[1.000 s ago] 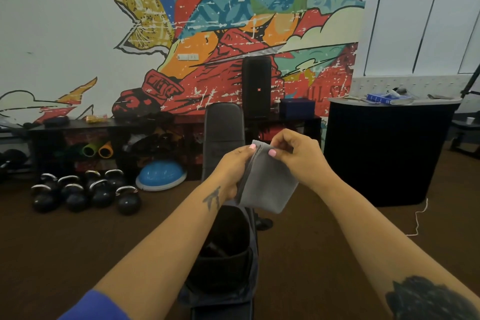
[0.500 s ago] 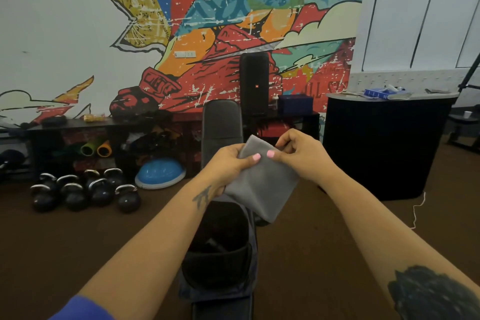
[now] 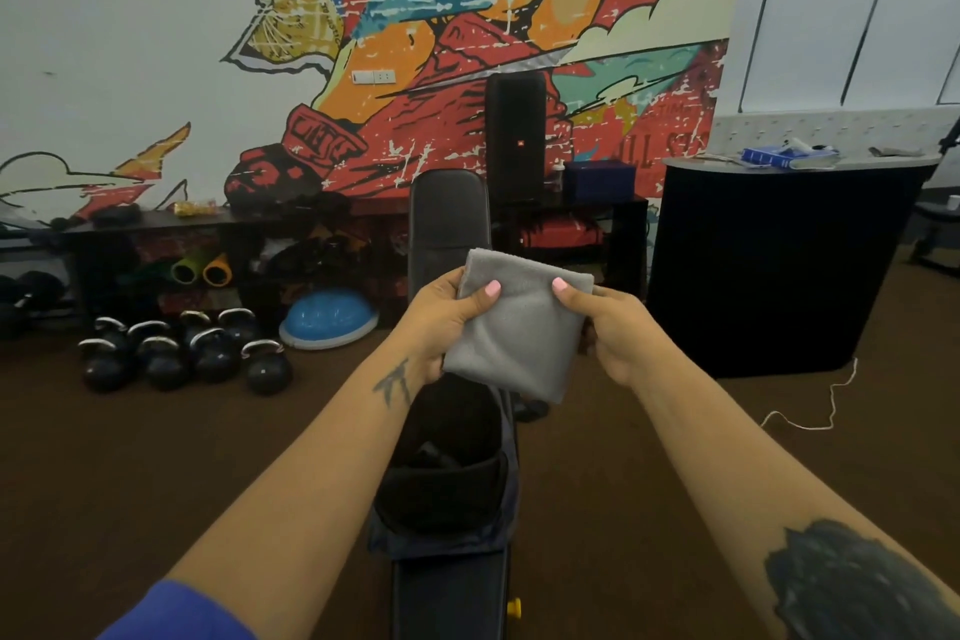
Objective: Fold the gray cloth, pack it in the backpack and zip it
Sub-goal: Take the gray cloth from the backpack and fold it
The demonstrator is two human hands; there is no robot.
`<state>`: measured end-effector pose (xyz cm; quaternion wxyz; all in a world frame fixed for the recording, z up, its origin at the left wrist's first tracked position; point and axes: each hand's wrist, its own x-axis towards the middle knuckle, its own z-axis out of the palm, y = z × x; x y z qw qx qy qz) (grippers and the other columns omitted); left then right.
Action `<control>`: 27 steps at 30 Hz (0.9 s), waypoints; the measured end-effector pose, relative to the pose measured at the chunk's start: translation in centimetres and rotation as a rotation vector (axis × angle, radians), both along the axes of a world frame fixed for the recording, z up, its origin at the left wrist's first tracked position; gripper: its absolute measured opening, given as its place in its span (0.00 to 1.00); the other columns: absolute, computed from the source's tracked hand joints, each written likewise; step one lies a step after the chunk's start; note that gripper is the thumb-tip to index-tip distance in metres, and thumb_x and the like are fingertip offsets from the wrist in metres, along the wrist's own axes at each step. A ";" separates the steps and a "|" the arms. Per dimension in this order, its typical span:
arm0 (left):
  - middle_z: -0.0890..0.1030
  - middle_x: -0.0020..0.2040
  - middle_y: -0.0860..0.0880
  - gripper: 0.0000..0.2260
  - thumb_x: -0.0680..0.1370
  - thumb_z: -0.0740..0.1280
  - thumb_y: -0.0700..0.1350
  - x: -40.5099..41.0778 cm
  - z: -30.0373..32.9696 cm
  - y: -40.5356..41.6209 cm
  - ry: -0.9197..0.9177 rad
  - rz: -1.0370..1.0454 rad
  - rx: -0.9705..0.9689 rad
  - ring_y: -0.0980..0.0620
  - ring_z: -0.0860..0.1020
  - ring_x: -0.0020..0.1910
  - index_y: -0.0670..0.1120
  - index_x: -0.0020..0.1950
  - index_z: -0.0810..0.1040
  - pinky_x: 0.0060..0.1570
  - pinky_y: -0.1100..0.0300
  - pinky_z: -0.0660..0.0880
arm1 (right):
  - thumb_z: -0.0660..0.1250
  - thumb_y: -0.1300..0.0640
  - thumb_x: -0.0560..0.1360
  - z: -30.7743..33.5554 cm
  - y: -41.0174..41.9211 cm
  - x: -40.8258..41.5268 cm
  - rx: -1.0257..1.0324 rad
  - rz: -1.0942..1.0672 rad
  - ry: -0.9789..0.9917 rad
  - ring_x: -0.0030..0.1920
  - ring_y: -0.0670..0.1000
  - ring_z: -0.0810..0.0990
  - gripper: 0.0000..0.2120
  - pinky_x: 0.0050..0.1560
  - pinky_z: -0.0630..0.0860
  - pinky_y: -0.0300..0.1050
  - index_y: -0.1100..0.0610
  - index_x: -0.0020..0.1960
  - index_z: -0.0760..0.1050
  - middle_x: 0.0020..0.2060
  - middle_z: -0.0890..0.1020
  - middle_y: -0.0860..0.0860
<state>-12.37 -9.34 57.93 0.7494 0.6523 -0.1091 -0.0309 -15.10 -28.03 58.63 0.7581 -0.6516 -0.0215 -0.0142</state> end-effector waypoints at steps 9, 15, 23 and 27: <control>0.81 0.58 0.43 0.22 0.71 0.70 0.53 -3.2 -5.0 0.8 0.200 -0.022 -0.047 0.44 0.80 0.56 0.45 0.62 0.75 0.53 0.50 0.78 | 0.65 0.50 0.77 -2.8 2.7 -0.5 -0.208 -0.245 -0.228 0.40 0.45 0.78 0.09 0.38 0.76 0.38 0.56 0.48 0.74 0.40 0.79 0.48; 0.78 0.61 0.49 0.21 0.76 0.67 0.50 -3.5 -7.8 1.8 -0.020 0.163 0.141 0.51 0.78 0.58 0.48 0.67 0.69 0.58 0.53 0.76 | 0.62 0.49 0.78 -6.1 4.3 0.1 -0.427 -0.221 -0.177 0.41 0.48 0.75 0.14 0.39 0.73 0.43 0.61 0.52 0.70 0.41 0.76 0.49; 0.80 0.57 0.45 0.13 0.77 0.64 0.53 -2.1 -8.6 4.3 0.231 0.035 0.045 0.47 0.80 0.54 0.49 0.59 0.74 0.51 0.53 0.79 | 0.64 0.50 0.77 -8.0 5.9 2.3 -0.518 -0.197 -0.199 0.39 0.46 0.74 0.12 0.36 0.70 0.39 0.59 0.50 0.70 0.40 0.75 0.47; 0.82 0.55 0.45 0.25 0.77 0.52 0.63 0.4 -9.0 7.7 0.388 -0.160 -0.167 0.46 0.81 0.54 0.49 0.57 0.80 0.55 0.48 0.75 | 0.63 0.49 0.77 -8.4 7.2 4.2 -0.593 -0.042 -0.168 0.45 0.46 0.77 0.09 0.41 0.74 0.38 0.53 0.52 0.71 0.43 0.76 0.45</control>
